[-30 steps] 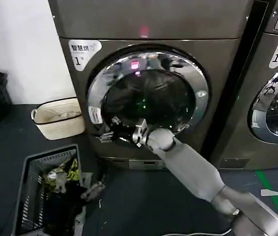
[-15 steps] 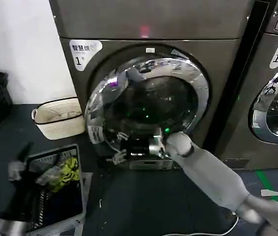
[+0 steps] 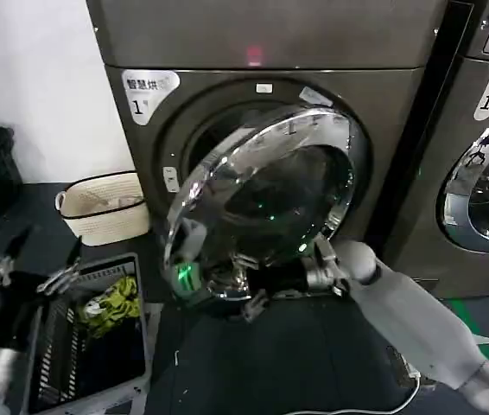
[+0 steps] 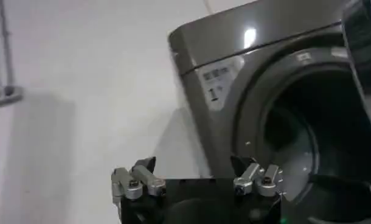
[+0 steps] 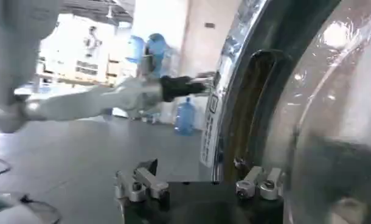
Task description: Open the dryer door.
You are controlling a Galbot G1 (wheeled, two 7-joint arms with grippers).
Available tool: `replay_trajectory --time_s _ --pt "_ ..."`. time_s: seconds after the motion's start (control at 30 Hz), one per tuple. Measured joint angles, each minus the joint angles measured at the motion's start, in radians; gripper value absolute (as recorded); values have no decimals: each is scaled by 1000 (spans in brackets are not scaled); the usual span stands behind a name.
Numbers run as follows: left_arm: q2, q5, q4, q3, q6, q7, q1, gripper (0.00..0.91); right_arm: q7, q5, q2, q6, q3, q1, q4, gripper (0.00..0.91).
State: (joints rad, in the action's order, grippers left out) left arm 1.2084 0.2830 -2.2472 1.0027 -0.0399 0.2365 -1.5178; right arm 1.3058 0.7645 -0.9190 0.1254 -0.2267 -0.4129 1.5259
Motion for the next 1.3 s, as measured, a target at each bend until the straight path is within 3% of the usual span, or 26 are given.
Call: replay_trajectory --time_s 0.27,0.4,0.57,0.83,0.97,1.1,1.3 --pt "-99 -44 43 -174 5 49 100 907 5 1 139 9 225 -184 78 907" --pt "-141 -47 76 -278 6 57 164 907 -14 11 210 52 426 -372 136 907" --pt "-181 -26 125 -398 -4 63 274 907 -62 15 215 106 771 -683 236 907" --pt "-211 -56 162 -662 -30 75 398 907 -295 -50 35 262 1325 -1148 383 907" --pt "-191 -51 196 -789 -35 74 471 907 -503 -157 -81 340 1558 -1280 387 907" --pt "-163 -49 245 -909 -46 72 555 907 -726 -262 -172 337 1749 -1346 357 907" --pt "-106 -50 339 -1072 -43 68 700 907 -1027 -439 -282 236 1954 -1343 307 907"
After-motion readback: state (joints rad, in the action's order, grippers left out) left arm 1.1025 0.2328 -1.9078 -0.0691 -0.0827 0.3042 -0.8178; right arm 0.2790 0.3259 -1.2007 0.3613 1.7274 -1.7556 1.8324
